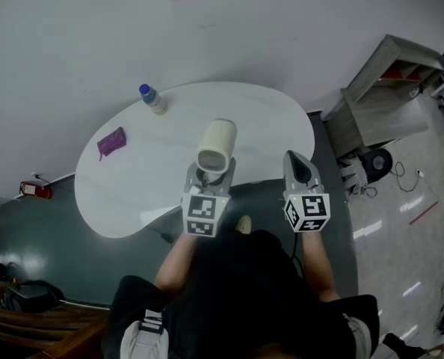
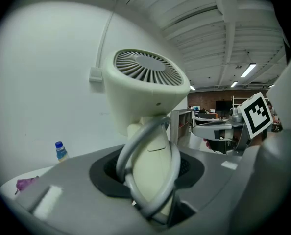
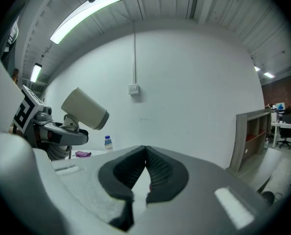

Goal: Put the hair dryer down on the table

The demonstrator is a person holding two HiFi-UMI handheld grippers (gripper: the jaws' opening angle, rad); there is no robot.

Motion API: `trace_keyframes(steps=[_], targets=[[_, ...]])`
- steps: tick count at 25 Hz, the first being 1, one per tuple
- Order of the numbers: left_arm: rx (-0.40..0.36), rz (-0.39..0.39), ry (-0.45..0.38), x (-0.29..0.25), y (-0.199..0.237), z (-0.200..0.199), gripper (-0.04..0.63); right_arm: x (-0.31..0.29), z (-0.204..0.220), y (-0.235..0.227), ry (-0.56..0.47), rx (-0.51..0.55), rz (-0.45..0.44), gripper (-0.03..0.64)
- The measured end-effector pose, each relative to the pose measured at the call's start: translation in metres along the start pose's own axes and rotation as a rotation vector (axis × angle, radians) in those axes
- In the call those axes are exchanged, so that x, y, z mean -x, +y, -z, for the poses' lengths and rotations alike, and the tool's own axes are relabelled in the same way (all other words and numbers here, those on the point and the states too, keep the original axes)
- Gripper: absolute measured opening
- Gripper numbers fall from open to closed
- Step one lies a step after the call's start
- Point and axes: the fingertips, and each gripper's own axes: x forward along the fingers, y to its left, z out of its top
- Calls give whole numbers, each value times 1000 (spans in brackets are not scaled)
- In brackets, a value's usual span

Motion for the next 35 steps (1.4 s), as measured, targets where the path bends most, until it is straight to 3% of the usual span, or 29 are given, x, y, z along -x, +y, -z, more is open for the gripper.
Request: trace_keyframes(steps=[20, 35], targets=[[-66, 320, 147, -135, -51, 23, 189, -8, 49, -94, 109, -134, 292, 3], [-62, 445, 306, -242, -58, 75, 189, -67, 93, -146, 215, -238, 401, 3]])
